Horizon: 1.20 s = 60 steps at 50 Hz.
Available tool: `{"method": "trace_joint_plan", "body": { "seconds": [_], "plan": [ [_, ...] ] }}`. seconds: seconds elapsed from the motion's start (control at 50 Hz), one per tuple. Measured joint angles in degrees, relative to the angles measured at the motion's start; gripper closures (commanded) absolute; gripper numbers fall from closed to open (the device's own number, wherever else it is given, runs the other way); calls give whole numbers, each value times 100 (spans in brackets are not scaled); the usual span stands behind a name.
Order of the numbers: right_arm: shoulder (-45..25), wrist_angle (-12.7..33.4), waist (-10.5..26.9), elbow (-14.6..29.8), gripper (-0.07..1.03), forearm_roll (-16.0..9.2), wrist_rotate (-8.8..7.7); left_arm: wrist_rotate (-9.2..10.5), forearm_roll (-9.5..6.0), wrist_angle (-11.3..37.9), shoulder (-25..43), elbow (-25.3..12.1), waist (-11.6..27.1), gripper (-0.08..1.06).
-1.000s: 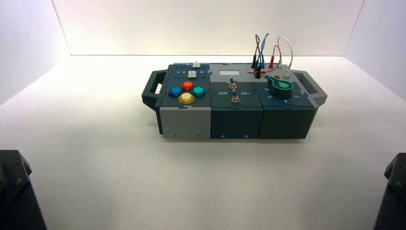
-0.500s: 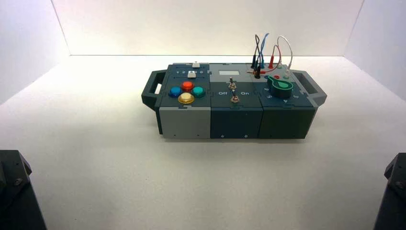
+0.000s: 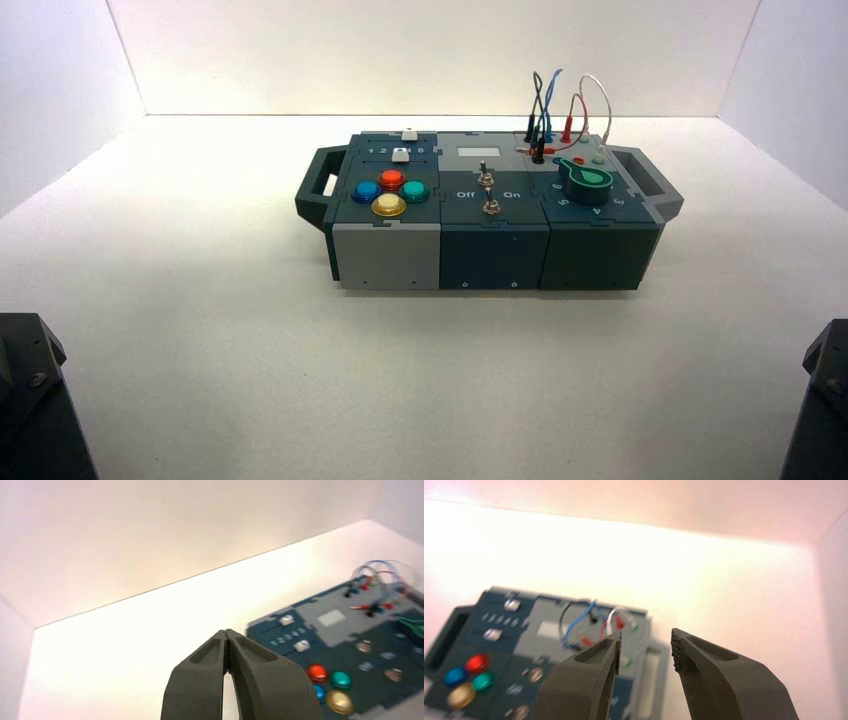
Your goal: Insert the red wire.
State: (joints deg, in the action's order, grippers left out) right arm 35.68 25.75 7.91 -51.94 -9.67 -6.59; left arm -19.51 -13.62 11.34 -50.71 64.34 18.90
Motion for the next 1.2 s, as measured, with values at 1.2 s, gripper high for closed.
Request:
{"method": "trace_joint_plan", "body": {
  "seconds": [1.2],
  "plan": [
    [-1301, 1248, 0, -79, 42, -1775, -26, -466, 9, 1485, 501, -571, 1512, 101]
  ]
}}
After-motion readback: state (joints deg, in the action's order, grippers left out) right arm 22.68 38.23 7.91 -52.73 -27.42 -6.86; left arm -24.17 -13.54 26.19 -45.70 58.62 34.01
